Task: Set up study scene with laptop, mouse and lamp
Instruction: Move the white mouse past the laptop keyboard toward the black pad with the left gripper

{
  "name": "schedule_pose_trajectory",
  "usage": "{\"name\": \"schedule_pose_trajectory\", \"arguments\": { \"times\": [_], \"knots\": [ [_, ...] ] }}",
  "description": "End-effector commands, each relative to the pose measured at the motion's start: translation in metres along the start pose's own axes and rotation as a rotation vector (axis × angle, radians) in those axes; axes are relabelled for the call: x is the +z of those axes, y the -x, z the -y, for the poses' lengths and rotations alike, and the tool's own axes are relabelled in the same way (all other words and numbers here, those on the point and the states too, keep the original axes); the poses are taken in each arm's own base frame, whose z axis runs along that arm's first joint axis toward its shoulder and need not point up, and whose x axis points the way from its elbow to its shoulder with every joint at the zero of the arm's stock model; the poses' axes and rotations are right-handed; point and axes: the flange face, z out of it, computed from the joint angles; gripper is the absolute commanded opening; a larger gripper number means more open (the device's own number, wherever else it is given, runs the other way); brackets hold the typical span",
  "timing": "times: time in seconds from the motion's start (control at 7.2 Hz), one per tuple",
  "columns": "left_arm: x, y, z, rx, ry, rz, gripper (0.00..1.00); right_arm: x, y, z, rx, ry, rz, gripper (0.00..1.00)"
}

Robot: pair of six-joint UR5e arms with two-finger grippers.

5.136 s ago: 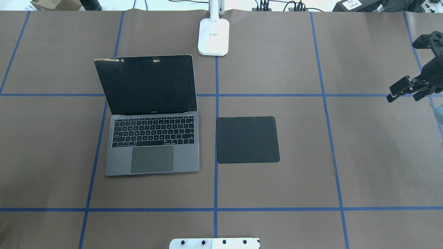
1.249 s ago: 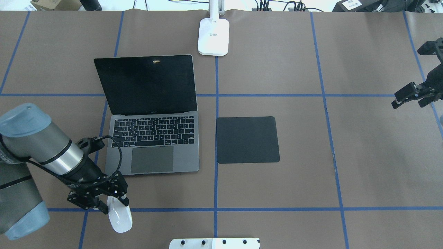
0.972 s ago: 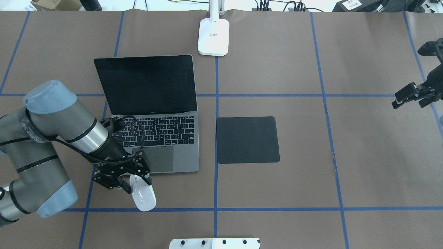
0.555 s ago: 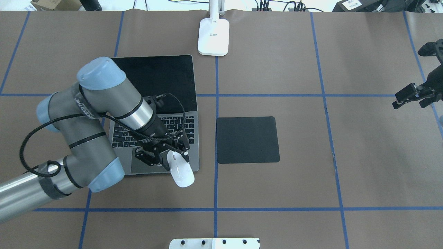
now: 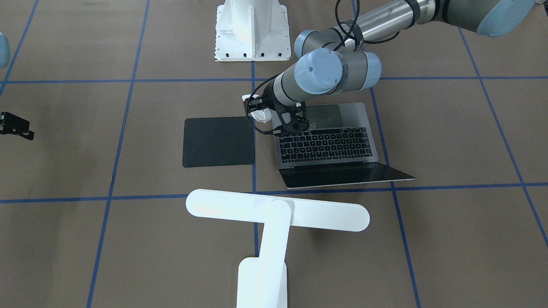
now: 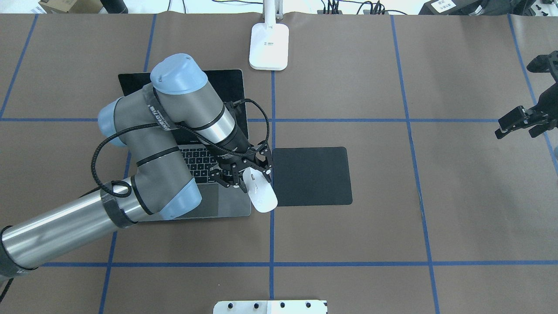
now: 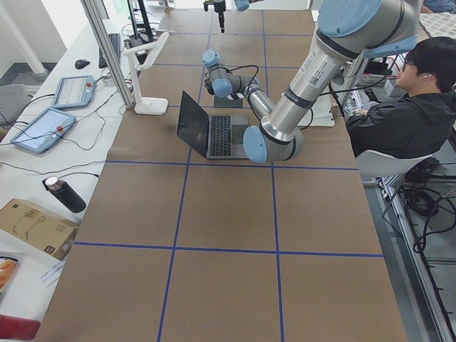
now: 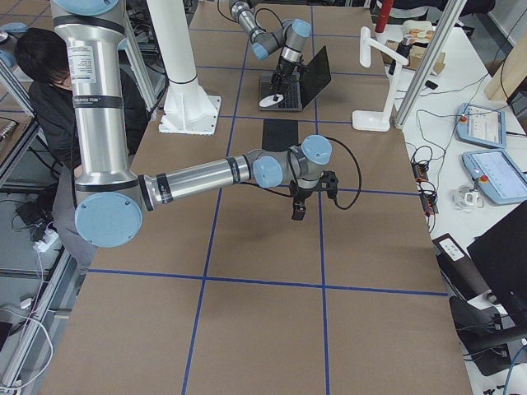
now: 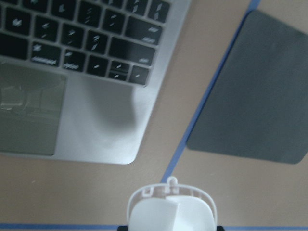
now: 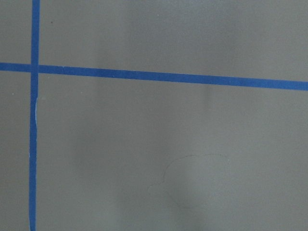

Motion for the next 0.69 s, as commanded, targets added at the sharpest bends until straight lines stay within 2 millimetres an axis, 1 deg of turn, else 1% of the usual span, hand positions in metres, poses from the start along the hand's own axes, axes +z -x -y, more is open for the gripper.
{"name": "schedule_pose_trajectory", "arguments": {
  "times": [0.0, 0.14, 0.28, 0.42, 0.56],
  "knots": [
    [0.014, -0.044, 0.015, -0.009, -0.064, 0.009, 0.41, 0.001, -0.001, 0.0, 0.001, 0.003, -0.001, 0.99],
    [0.027, -0.056, 0.015, -0.002, -0.065, 0.012, 0.41, 0.002, -0.001, 0.002, 0.002, 0.001, -0.002, 0.99],
    [0.039, -0.056, 0.015, 0.013, -0.07, 0.008, 0.41, 0.002, -0.002, 0.002, 0.003, 0.0, -0.007, 0.99],
    [0.052, -0.066, 0.009, 0.021, -0.103, 0.012, 0.41, 0.003, -0.003, 0.002, 0.003, 0.001, -0.009, 0.99],
    [0.057, -0.077, 0.005, 0.025, -0.109, 0.012, 0.41, 0.004, -0.002, 0.004, 0.003, 0.003, -0.009, 0.99]
  ]
}}
